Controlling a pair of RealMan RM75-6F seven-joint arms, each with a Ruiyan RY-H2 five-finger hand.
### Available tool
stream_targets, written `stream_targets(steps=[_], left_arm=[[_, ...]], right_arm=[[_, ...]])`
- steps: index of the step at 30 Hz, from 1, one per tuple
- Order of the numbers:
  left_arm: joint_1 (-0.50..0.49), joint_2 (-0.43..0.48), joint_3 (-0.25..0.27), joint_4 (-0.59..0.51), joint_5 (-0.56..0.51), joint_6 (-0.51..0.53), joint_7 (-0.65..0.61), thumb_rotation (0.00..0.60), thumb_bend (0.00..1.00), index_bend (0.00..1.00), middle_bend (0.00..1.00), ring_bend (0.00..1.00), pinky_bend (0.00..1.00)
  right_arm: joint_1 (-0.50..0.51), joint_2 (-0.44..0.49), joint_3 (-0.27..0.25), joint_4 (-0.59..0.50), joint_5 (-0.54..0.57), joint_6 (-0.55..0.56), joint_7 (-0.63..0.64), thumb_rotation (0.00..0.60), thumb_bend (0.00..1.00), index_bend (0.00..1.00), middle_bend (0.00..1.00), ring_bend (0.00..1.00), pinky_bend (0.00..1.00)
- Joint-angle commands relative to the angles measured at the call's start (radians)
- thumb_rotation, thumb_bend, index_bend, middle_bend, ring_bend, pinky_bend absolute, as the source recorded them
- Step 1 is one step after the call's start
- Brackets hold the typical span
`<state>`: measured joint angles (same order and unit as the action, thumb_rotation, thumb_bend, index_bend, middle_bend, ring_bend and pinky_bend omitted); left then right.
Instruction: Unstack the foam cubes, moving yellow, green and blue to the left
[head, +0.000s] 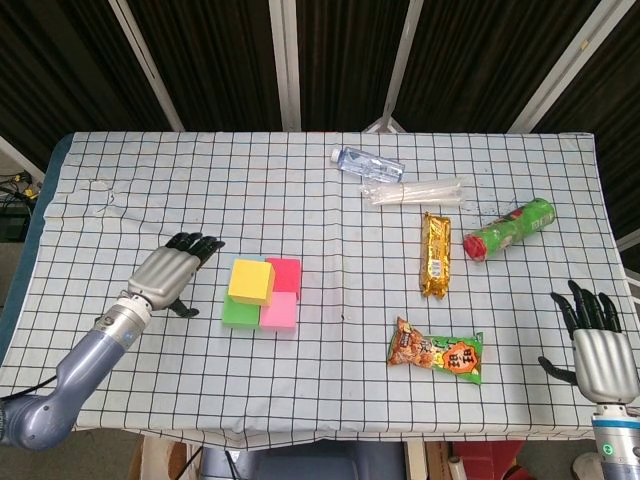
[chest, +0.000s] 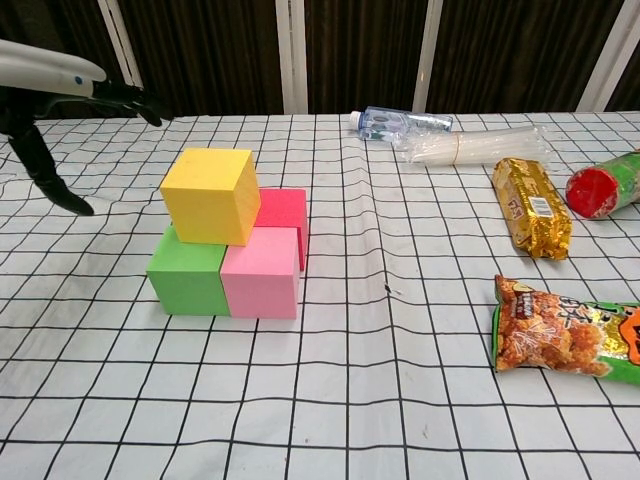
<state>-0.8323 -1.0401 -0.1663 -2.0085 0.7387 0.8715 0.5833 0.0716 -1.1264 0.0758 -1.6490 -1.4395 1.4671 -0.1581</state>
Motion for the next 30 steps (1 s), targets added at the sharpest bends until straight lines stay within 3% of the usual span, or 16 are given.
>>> stream_targets(steps=[1,5,10,13,17,19,25,30], left_arm=[[-0.037,-0.086,0.006,0.038,-0.016,0.054,0.031,0.6,0.0,0.01,0.11,0.0,0.01],[-0.076,-0.197,0.014,0.092,0.004,0.098,0.08,0.6,0.0,0.04,0.15,0.03,0.08],[-0.115,-0.251,0.017,0.118,-0.008,0.106,0.111,0.6,0.03,0.06,0.17,0.04,0.08],[-0.126,-0.259,0.021,0.117,-0.004,0.109,0.118,0.6,0.09,0.13,0.24,0.1,0.1],[-0.129,-0.259,0.031,0.115,0.021,0.124,0.125,0.6,0.23,0.29,0.39,0.21,0.21],[-0.129,-0.254,0.043,0.124,0.027,0.142,0.145,0.6,0.26,0.32,0.43,0.25,0.23],[-0.131,-0.234,0.04,0.128,0.008,0.171,0.152,0.6,0.35,0.35,0.46,0.31,0.25],[-0.111,-0.218,0.034,0.152,0.057,0.207,0.118,0.6,0.36,0.35,0.46,0.32,0.25]], right_arm=[[0.002,0.001,0.002,0.003,0.0,-0.001,0.003,0.6,0.06,0.17,0.02,0.07,0.0],[0.0,0.002,0.003,0.006,0.004,-0.001,0.008,0.6,0.06,0.17,0.02,0.07,0.0],[0.003,0.003,0.007,0.006,0.009,-0.005,0.009,0.6,0.06,0.17,0.02,0.07,0.0],[0.003,0.005,0.007,0.006,0.011,-0.007,0.011,0.6,0.06,0.17,0.02,0.07,0.0],[0.002,0.007,0.006,0.005,0.011,-0.007,0.015,0.6,0.06,0.17,0.02,0.07,0.0],[0.0,0.009,0.005,0.003,0.007,-0.004,0.022,0.6,0.06,0.17,0.02,0.07,0.0],[0.001,0.01,0.004,0.003,0.007,-0.006,0.027,0.6,0.06,0.17,0.02,0.07,0.0],[0.002,0.007,0.002,0.005,0.004,-0.008,0.027,0.6,0.06,0.17,0.02,0.07,0.0]])
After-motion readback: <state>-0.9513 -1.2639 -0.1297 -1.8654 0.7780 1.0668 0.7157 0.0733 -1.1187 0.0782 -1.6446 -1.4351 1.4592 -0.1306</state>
